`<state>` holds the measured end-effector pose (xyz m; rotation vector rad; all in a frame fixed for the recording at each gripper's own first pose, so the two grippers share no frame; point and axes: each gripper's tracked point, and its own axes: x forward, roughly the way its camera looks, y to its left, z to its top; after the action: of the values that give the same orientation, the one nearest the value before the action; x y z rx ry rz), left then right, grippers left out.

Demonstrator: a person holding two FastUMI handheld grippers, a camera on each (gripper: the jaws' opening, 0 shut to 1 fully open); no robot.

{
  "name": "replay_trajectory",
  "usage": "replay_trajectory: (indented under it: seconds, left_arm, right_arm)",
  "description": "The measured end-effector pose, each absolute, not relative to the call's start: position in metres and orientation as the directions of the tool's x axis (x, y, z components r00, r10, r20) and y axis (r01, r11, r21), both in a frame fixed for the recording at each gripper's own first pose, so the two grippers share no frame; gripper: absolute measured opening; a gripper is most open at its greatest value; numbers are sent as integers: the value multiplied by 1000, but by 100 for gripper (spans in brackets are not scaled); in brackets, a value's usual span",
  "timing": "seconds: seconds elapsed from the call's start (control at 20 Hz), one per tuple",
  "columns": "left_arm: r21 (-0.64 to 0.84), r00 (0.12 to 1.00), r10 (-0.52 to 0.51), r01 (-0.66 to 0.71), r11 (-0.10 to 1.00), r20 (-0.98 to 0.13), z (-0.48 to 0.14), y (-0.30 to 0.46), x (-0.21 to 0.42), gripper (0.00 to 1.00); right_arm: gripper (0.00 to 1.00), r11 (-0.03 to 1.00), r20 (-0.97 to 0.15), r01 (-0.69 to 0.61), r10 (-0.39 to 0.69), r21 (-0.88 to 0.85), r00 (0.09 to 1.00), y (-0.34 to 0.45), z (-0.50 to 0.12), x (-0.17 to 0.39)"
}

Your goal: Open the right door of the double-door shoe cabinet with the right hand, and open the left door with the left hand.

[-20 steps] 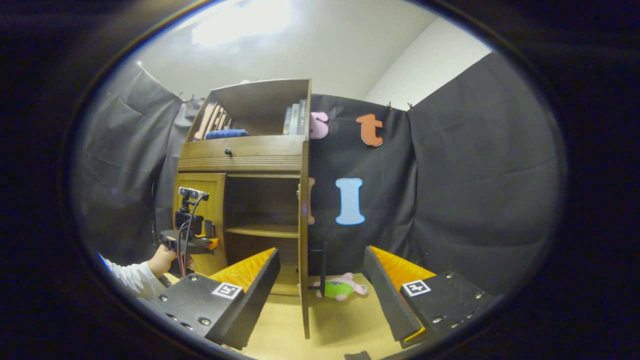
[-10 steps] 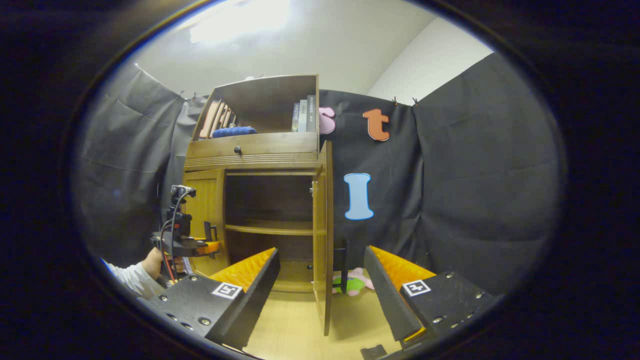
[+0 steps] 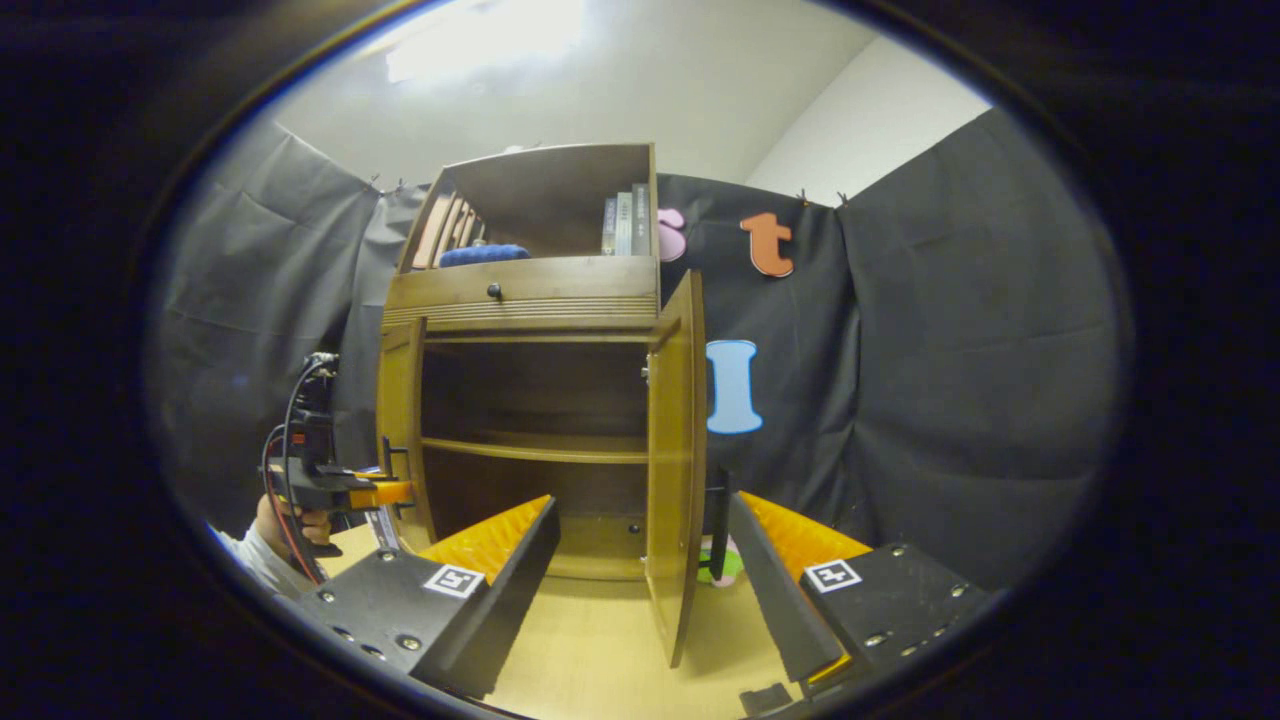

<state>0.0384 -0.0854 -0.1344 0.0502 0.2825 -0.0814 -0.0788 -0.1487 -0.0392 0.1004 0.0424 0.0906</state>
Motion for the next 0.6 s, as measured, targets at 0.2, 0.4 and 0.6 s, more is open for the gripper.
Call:
replay_trajectory:
  seconds: [0.2,0.4,0.6]
  left_arm:
    - [63,960,-40,60,996,-275,-135,-75,20,31]
    - [73,962,-28,50,996,-271,-135,-67,11,31]
    - [77,960,-19,42,996,-278,-138,-60,2,31]
  right_arm:
    - [98,989,-35,-100,104,107,994,-142,-39,-79]
    - [100,987,-30,-109,113,116,993,-133,-40,-78]
    - [100,987,1,-105,106,119,994,-126,-33,-81]
